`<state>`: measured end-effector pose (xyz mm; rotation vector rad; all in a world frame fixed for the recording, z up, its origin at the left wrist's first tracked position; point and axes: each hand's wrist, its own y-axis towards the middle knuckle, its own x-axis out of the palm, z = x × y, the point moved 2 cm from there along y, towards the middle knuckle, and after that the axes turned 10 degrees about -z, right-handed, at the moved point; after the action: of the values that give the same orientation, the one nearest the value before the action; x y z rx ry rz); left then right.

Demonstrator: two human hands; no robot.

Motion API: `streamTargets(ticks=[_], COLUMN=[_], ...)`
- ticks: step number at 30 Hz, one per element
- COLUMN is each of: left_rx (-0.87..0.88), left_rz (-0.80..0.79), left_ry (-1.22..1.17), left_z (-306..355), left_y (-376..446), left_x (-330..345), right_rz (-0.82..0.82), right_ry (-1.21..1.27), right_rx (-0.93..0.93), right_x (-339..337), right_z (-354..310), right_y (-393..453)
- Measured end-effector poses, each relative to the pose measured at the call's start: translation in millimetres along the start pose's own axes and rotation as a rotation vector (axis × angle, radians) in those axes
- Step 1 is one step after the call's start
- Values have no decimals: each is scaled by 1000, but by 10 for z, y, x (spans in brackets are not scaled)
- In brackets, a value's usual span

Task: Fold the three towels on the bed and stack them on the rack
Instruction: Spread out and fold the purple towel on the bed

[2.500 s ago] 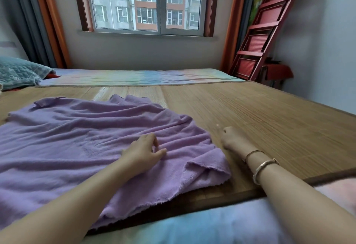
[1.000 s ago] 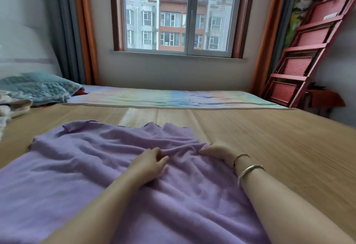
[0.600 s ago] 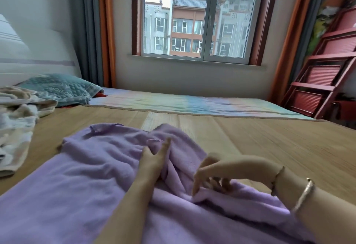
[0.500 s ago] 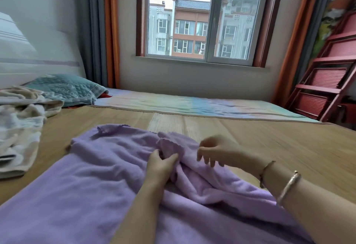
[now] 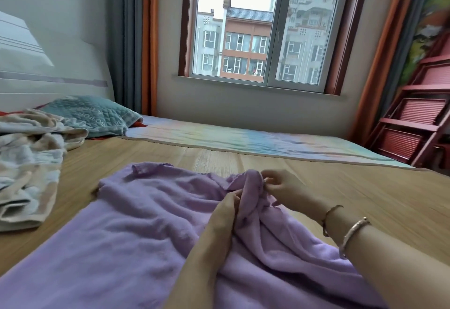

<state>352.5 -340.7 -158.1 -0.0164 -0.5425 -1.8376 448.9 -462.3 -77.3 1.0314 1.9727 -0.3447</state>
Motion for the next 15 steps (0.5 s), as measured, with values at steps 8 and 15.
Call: streamTargets(ticks=[8, 15], left_rx=[-338, -754], left_rz=[499, 383], left_ry=[1087, 1522], left_z=[252, 65], left_y=[453, 441], left_x=[-359, -969], right_rz=[335, 424], right_ry=[90, 155], right_rx=[178, 518], right_x=[-340, -525], right_z=[286, 868], right_y=[53, 210])
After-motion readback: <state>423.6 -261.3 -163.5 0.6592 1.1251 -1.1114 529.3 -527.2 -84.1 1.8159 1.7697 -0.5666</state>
